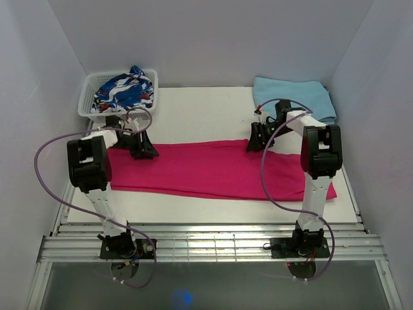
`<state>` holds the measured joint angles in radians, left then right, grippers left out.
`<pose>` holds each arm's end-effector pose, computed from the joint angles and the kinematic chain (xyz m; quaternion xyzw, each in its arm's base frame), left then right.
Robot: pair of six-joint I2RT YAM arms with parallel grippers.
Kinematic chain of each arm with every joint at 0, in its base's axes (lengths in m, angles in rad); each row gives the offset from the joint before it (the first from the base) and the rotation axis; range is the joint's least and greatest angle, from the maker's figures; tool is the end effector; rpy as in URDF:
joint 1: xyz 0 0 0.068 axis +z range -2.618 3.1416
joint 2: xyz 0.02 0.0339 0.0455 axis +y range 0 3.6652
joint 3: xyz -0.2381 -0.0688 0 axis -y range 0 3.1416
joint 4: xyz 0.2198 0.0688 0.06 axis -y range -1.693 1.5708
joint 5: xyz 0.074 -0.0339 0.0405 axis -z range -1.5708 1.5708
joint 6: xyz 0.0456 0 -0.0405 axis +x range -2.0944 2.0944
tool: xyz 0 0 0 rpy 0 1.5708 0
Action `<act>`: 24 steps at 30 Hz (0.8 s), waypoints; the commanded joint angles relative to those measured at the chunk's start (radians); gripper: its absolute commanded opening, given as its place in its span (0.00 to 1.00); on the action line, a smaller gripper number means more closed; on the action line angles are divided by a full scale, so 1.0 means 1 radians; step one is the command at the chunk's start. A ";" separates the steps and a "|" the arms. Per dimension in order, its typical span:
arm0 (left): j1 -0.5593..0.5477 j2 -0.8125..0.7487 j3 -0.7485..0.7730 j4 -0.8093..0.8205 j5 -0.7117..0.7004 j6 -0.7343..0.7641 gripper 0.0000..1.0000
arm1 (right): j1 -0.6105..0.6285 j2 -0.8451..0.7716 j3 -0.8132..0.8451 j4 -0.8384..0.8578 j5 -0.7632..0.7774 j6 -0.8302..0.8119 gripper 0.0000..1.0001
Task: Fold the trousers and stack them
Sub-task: Fold the trousers
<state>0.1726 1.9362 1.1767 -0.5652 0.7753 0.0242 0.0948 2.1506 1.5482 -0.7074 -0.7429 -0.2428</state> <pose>0.3323 0.0255 0.1247 -0.0218 0.9197 -0.3622 0.1499 0.3886 0.0679 0.1336 -0.2018 0.9028 0.3499 0.1475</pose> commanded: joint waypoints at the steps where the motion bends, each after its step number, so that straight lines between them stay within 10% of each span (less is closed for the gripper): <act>1: 0.004 0.066 0.157 0.011 -0.102 0.068 0.56 | -0.009 -0.018 0.102 -0.045 0.091 -0.052 0.66; 9: 0.077 -0.037 0.302 -0.149 -0.045 0.135 0.62 | -0.159 -0.218 0.115 -0.312 0.191 -0.282 0.68; 12: 0.157 -0.080 0.275 -0.212 -0.016 0.204 0.94 | -0.256 -0.274 0.008 -0.374 0.240 -0.372 0.68; 24: 0.498 -0.088 0.212 -0.308 -0.077 0.344 0.91 | -0.575 -0.193 -0.275 -0.285 0.362 -0.509 0.68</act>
<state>0.6231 1.8923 1.3773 -0.8612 0.7387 0.3244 -0.4690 1.9362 1.2911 -1.0477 -0.4477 -0.7105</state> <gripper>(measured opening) 0.913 0.677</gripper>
